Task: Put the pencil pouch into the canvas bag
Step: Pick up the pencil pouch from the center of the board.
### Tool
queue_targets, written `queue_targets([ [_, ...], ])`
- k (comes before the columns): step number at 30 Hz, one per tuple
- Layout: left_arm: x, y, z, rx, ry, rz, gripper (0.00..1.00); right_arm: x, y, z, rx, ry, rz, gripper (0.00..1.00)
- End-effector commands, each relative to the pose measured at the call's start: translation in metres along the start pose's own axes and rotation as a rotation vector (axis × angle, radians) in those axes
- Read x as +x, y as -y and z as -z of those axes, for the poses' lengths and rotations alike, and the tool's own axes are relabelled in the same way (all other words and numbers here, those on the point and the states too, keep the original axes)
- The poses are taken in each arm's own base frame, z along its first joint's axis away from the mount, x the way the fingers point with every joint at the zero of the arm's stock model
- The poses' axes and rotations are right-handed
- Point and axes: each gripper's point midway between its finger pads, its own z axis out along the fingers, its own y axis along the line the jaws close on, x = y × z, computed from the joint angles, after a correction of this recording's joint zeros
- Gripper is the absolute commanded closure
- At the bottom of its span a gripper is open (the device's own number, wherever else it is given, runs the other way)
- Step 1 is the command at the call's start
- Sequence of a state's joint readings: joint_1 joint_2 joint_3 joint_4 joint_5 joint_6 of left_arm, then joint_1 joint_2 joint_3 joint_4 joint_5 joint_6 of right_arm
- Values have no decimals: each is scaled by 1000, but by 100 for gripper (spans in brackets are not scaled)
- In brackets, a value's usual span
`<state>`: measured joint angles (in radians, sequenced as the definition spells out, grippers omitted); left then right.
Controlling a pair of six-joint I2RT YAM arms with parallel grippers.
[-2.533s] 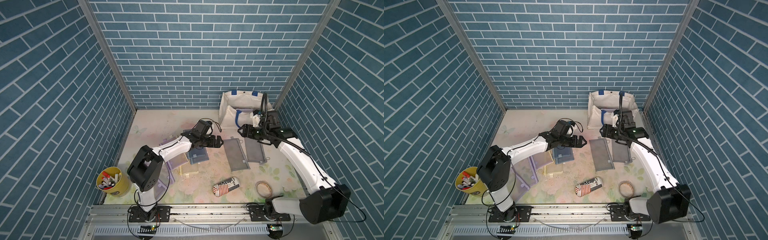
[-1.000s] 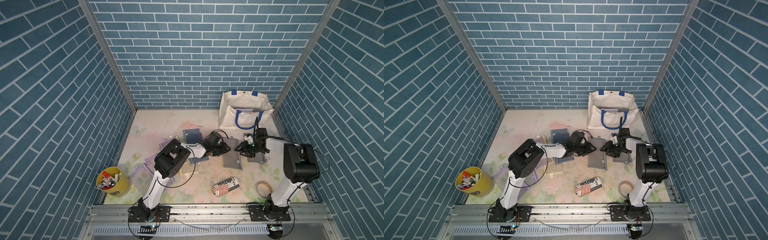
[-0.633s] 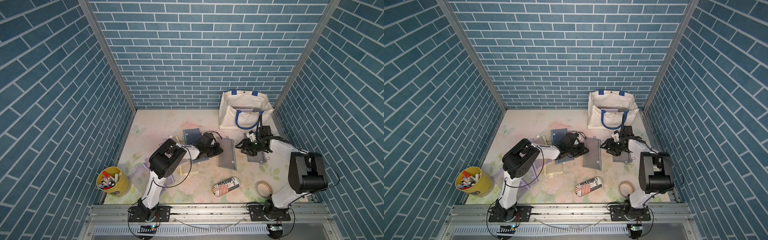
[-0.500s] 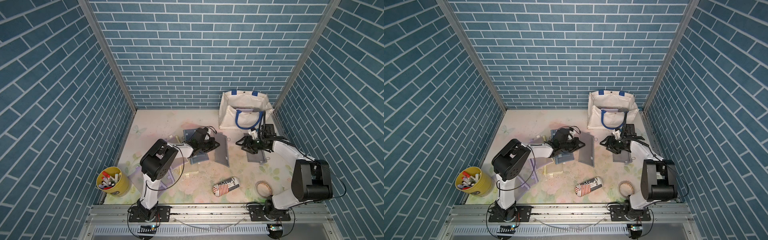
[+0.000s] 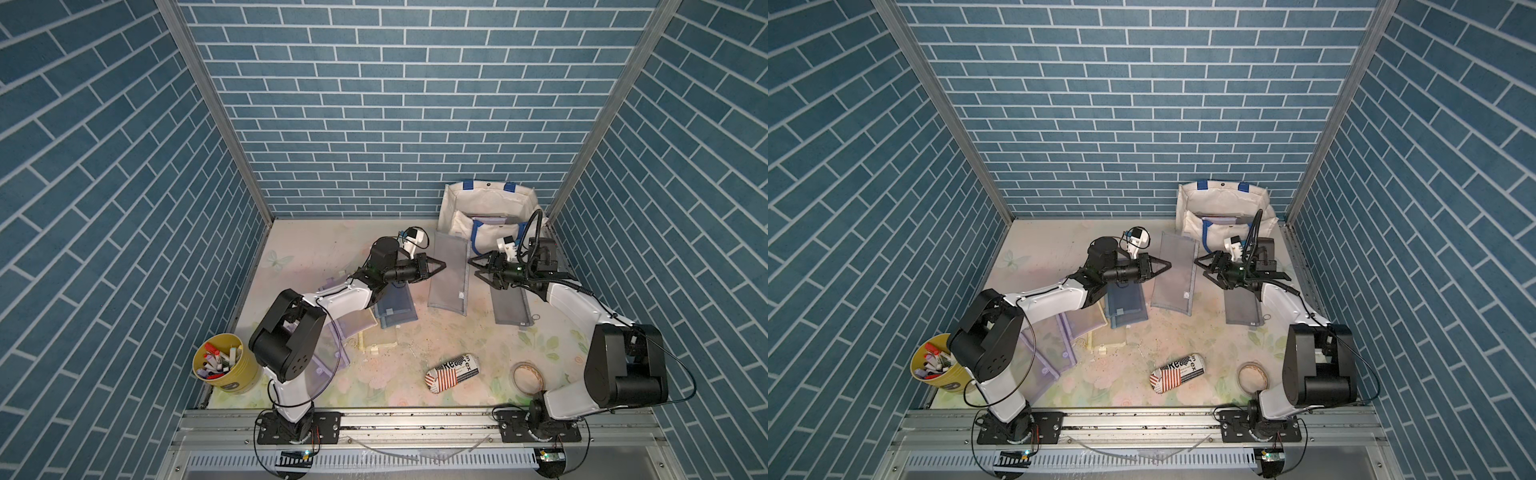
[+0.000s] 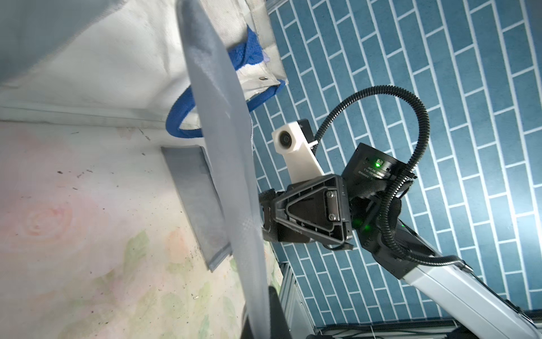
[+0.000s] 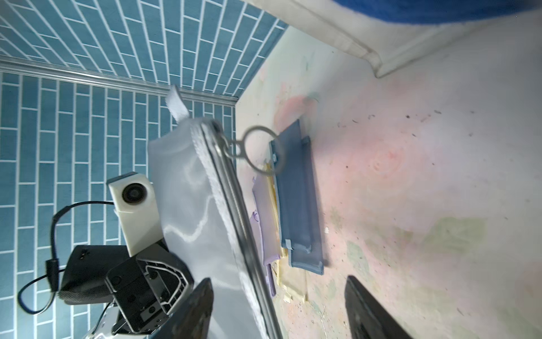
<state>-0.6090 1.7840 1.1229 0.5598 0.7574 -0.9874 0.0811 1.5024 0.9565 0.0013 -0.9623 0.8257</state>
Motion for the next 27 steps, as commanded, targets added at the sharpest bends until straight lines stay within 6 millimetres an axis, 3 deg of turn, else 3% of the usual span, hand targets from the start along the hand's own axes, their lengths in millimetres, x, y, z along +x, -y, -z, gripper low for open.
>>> queue_targets([
  [1, -8, 29, 0, 85, -6, -45, 100, -17, -39, -7, -131, 15, 62, 28],
  [8, -11, 34, -2, 108, -10, -49, 100, -8, -47, -19, -171, -14, 65, 34],
  [10, -10, 33, -2, 108, -8, -44, 100, -9, -51, -17, -184, -3, 71, 45],
  [14, -11, 31, -3, 102, 1, -48, 100, -9, -59, -13, -194, 5, 81, 78],
  [18, -14, 27, -2, 85, 20, -54, 100, -11, -76, -4, -207, 26, 99, 100],
  [19, -16, 28, -1, 86, 27, -58, 99, -13, -81, 0, -197, 42, 104, 100],
  [21, -19, 28, 1, 75, 47, -64, 81, -19, -93, 9, -165, 80, 119, 100],
  [25, -28, 28, 10, 19, 104, -99, 25, -37, -110, 24, -69, 146, 142, 100],
  [27, -30, 23, 15, -34, 117, -121, 5, -55, -112, 35, 7, 207, 128, 100],
])
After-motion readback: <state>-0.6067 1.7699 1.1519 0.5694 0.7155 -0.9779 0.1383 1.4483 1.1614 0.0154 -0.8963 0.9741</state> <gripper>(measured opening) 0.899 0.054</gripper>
